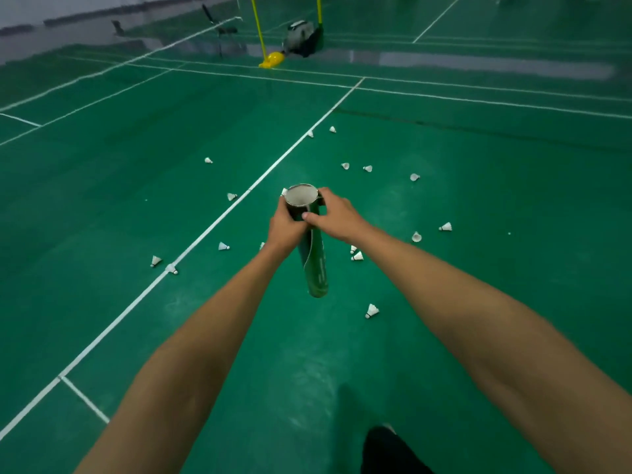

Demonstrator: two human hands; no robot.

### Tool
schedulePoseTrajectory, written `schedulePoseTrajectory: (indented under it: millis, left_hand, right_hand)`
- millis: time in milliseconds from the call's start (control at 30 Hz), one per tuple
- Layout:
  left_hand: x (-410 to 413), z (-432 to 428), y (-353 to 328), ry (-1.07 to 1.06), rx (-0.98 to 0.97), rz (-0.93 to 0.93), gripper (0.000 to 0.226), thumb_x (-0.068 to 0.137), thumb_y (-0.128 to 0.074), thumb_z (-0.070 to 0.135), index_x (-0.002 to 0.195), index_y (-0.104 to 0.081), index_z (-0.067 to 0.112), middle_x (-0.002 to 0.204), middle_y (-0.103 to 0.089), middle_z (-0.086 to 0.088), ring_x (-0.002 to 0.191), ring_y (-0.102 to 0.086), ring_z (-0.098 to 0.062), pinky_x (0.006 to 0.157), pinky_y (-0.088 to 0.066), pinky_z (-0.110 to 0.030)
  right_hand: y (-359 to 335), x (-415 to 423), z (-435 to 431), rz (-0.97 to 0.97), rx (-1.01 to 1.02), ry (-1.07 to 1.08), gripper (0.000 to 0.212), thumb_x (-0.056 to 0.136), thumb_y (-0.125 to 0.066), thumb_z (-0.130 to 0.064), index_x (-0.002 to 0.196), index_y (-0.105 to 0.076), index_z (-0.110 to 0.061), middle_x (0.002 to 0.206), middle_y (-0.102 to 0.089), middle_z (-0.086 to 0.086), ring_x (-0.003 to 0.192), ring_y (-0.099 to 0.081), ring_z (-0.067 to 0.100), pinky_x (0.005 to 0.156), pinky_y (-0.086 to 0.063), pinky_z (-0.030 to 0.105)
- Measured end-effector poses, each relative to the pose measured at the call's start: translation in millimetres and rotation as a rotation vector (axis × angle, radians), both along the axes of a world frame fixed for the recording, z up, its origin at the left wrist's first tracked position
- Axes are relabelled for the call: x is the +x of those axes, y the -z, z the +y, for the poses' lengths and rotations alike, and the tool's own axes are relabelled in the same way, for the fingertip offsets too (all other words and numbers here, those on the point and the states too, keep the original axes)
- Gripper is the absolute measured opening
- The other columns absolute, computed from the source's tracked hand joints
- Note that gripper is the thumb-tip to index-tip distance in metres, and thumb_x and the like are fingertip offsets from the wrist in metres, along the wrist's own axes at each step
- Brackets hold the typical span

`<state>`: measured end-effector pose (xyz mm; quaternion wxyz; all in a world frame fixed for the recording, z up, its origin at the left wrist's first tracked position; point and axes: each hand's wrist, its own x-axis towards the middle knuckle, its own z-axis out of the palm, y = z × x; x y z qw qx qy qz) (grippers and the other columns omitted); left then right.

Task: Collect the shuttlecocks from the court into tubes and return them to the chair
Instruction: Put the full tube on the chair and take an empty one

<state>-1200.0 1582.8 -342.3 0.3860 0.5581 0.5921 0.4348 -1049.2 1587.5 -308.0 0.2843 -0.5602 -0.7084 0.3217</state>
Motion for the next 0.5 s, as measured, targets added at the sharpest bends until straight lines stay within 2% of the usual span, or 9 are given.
schedulePoseTrajectory:
  millis: [133, 267, 367, 433, 500]
  left_hand:
    - [13, 76, 37, -0.013, -0.045, 0.027, 0.071, 0.054, -0.076, 0.053, 0.120, -0.056, 0.034, 0.111, -0.071, 0.012, 0.106, -0.068, -0.018, 0.097, -0.055, -0.040]
    - [35, 156, 70, 0.030, -0.078, 0.138, 0.064, 0.056, -0.079, 0.050, 0.112, -0.053, 0.034, 0.100, -0.069, 0.016, 0.100, -0.068, -0.021, 0.088, -0.054, -0.036]
    - [59, 215, 95, 0.063, -0.102, 0.216, 0.060, 0.062, -0.081, 0.043, 0.113, -0.053, 0.030, 0.098, -0.068, 0.011, 0.096, -0.066, -0.021, 0.078, -0.048, -0.031]
    - [76, 251, 117, 0.126, -0.137, 0.280, 0.059, 0.070, -0.088, 0.034, 0.117, -0.055, 0.025, 0.100, -0.068, 0.009, 0.094, -0.064, -0.020, 0.073, -0.042, -0.029]
    - [92, 282, 141, 0.174, -0.164, 0.331, 0.059, 0.073, -0.089, 0.030, 0.120, -0.055, 0.024, 0.103, -0.070, 0.006, 0.095, -0.066, -0.022, 0.073, -0.043, -0.030]
  right_hand:
    - [40, 14, 83, 0.028, -0.120, -0.026, 0.057, 0.085, -0.069, -0.050, 0.133, -0.057, -0.021, 0.128, -0.066, 0.003, 0.118, -0.061, 0.023, 0.103, -0.049, 0.039]
    - [94, 39, 163, 0.037, -0.248, -0.003, 0.079, 0.081, -0.051, -0.076, 0.139, -0.050, -0.024, 0.135, -0.061, 0.006, 0.122, -0.058, 0.027, 0.102, -0.049, 0.042]
    - [132, 65, 218, -0.011, -0.339, 0.017, 0.077, 0.089, -0.047, -0.076, 0.140, -0.046, -0.017, 0.138, -0.057, 0.012, 0.122, -0.057, 0.031, 0.093, -0.050, 0.040]
    - [156, 84, 246, -0.021, -0.370, 0.087, 0.076, 0.090, -0.047, -0.075, 0.139, -0.045, -0.016, 0.139, -0.057, 0.015, 0.124, -0.056, 0.033, 0.098, -0.048, 0.042]
    - [179, 102, 267, -0.018, -0.410, 0.146, 0.076, 0.091, -0.046, -0.073, 0.142, -0.044, -0.017, 0.140, -0.057, 0.016, 0.126, -0.056, 0.032, 0.100, -0.046, 0.040]
